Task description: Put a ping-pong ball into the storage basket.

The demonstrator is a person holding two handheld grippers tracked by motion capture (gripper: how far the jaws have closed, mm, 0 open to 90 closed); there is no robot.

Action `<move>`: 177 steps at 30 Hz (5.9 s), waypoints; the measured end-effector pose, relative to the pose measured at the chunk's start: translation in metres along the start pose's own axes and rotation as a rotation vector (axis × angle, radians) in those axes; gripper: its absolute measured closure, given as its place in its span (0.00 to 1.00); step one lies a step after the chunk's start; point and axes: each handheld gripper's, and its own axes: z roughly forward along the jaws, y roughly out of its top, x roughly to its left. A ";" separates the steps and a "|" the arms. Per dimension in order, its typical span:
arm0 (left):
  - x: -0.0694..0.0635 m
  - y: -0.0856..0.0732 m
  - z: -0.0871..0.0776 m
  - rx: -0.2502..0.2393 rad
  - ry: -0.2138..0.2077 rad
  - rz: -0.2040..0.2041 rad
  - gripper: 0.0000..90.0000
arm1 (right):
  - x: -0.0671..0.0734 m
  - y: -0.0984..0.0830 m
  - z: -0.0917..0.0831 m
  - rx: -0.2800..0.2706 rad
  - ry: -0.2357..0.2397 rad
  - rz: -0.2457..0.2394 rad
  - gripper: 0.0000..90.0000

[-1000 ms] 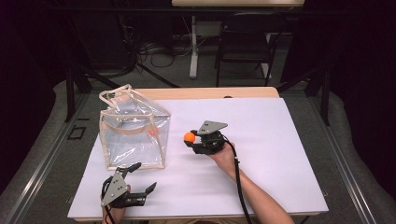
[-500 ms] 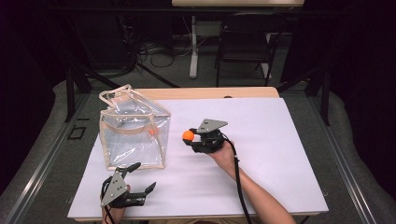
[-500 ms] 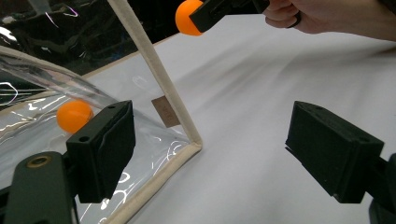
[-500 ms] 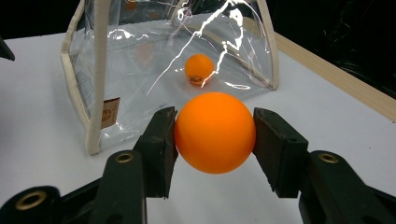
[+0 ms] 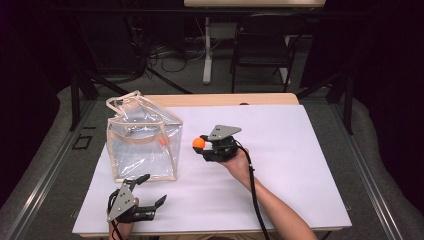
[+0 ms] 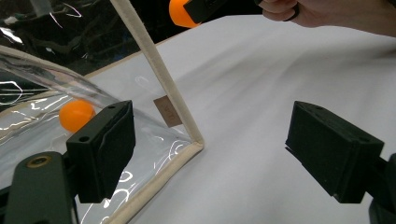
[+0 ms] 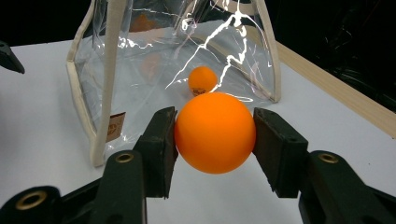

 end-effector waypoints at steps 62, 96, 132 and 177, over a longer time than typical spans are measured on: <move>0.001 0.000 0.000 0.000 0.000 0.000 0.17 | -0.011 0.052 -0.010 0.032 0.005 -0.043 0.56; 0.000 0.000 0.000 -0.003 0.000 -0.003 0.17 | -0.015 0.080 -0.014 0.040 -0.009 -0.080 0.56; 0.000 0.000 0.000 -0.007 0.003 -0.002 0.17 | -0.020 0.101 -0.016 0.054 -0.018 -0.086 0.56; 0.000 0.000 -0.001 -0.010 0.004 0.000 0.17 | -0.023 0.127 -0.012 0.068 -0.029 -0.111 0.56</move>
